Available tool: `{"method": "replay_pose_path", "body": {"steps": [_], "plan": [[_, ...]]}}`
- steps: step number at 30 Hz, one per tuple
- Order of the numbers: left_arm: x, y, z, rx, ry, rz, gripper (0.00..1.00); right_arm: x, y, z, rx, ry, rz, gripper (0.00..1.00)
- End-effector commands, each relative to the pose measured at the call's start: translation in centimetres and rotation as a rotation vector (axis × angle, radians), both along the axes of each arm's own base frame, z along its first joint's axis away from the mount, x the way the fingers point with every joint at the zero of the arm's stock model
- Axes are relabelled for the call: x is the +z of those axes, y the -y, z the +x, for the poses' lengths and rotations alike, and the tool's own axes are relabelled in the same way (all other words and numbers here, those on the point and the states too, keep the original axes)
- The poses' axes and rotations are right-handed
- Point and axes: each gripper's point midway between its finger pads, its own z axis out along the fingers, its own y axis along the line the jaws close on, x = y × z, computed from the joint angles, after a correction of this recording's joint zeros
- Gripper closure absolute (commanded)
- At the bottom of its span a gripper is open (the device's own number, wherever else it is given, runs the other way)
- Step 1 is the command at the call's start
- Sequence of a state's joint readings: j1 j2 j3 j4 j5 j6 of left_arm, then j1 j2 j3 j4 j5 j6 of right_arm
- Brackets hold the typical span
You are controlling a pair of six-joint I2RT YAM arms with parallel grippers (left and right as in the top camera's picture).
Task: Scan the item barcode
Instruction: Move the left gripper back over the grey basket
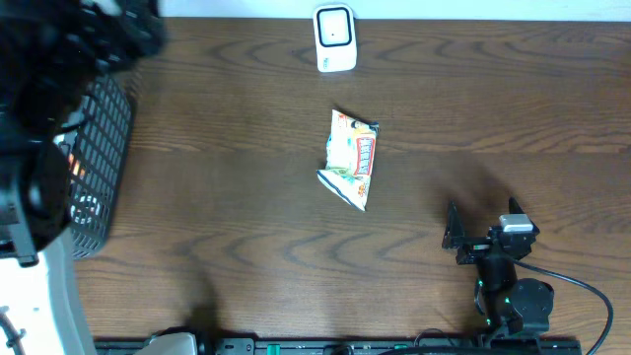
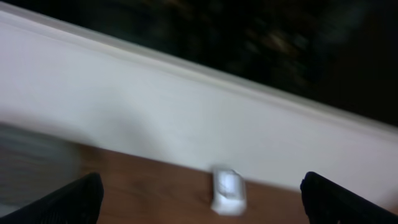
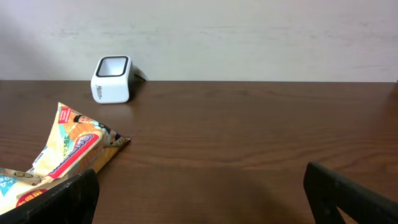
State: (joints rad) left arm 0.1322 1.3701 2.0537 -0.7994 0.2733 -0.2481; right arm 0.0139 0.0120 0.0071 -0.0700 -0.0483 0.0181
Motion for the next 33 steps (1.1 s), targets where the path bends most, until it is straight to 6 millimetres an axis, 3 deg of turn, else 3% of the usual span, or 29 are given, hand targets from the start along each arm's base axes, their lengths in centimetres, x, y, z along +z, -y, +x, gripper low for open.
{"method": "replay_pose_path", "body": {"steps": [1, 5, 10, 21, 33], "plan": [[0.2, -7.1, 0.0, 0.297, -0.001, 0.068, 0.00, 0.0, 0.3, 0.0, -0.013, 0.001, 0.010, 0.01], [-0.6, -13.2, -1.8, 0.548, -0.042, 0.096, 0.00, 0.0, 0.3, 0.0, -0.013, 0.001, 0.010, 0.01], [-2.7, -17.2, -3.0, 0.672, -0.125, 0.094, 0.00, 0.0, 0.3, 0.0, -0.013, 0.001, 0.010, 0.01], [-8.4, -22.8, -2.6, 0.810, -0.268, -0.018, 0.00, 0.0, 0.3, 0.0, -0.013, 0.001, 0.010, 0.01], [-17.5, -27.5, -3.8, 0.893, -0.584, -0.093, 0.00, 0.0, 0.3, 0.0, -0.013, 0.001, 0.011, 0.01]]}}
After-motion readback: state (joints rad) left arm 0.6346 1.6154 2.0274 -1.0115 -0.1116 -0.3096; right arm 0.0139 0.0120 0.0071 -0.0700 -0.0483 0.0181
